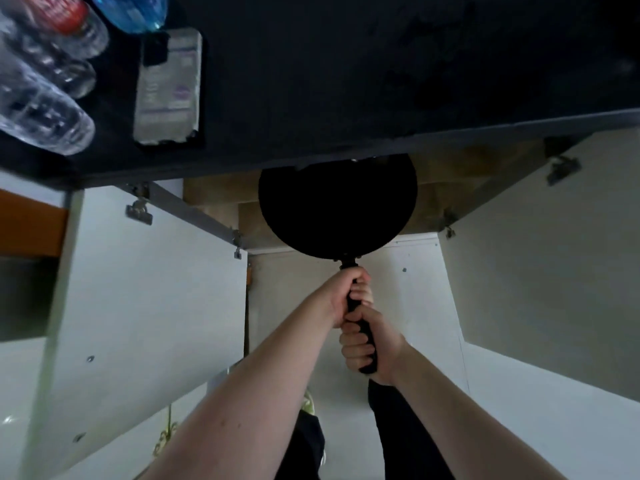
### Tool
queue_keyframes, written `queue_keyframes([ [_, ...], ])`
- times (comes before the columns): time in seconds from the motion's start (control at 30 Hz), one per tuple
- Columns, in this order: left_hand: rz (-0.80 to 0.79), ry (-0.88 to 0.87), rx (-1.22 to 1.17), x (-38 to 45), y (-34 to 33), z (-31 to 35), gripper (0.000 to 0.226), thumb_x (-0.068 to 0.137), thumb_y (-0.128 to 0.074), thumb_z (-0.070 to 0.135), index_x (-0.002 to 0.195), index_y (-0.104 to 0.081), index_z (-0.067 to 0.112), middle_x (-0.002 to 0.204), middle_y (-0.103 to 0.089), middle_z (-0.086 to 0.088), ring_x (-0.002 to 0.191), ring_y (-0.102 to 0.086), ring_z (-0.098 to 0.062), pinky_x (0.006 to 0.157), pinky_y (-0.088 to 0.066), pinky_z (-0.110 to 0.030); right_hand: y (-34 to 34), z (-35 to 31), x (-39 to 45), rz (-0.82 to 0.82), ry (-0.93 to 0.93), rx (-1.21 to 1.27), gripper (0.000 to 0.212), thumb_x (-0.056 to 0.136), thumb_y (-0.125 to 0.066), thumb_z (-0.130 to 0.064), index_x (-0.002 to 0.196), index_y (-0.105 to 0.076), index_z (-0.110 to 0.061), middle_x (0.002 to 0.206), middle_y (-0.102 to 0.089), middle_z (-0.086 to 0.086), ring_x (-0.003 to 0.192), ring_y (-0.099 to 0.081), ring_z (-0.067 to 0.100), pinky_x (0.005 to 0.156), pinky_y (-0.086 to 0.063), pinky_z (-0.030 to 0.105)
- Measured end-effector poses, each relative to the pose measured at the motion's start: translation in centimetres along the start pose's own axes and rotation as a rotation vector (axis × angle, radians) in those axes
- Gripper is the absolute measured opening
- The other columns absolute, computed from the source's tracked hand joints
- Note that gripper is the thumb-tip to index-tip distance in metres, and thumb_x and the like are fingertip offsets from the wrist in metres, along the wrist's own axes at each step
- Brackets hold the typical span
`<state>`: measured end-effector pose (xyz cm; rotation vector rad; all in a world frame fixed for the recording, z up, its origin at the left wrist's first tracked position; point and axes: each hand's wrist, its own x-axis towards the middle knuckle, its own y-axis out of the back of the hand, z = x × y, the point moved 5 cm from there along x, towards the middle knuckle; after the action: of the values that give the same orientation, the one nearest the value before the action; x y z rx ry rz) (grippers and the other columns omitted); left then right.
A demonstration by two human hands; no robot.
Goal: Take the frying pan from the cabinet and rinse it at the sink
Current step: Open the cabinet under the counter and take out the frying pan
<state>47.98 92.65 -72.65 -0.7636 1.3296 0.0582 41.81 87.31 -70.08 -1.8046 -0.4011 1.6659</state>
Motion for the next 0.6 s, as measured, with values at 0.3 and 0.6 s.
queue_keyframes([
  [0.3, 0.01, 0.144, -0.002, -7.1, 2.7, -9.0, 0.05, 0.092, -0.042, 0.012, 0.044, -0.029, 0.018, 0.035, -0.027, 0.007, 0.026, -0.026, -0.006, 0.036, -0.028, -0.015, -2.0, 10.4, -5.7, 0.1, -0.052, 0.153, 0.027, 0.077, -0.051, -0.023, 0.054, -0.038, -0.02, 0.043, -0.027, -0.008, 0.03, -0.02, 0.006, 0.031, -0.012, 0.017],
  [0.6, -0.033, 0.345, -0.02, -14.5, 7.8, -20.1, 0.048, 0.083, -0.05, 0.008, 0.042, -0.026, 0.018, 0.036, -0.029, 0.005, 0.028, -0.029, -0.01, 0.038, -0.027, -0.017, -4.7, 23.1, -11.6, 0.186, -0.106, 0.335, 0.036, 0.083, -0.053, -0.023, 0.049, -0.04, -0.017, 0.042, -0.029, -0.007, 0.029, -0.023, 0.007, 0.029, -0.015, 0.018],
])
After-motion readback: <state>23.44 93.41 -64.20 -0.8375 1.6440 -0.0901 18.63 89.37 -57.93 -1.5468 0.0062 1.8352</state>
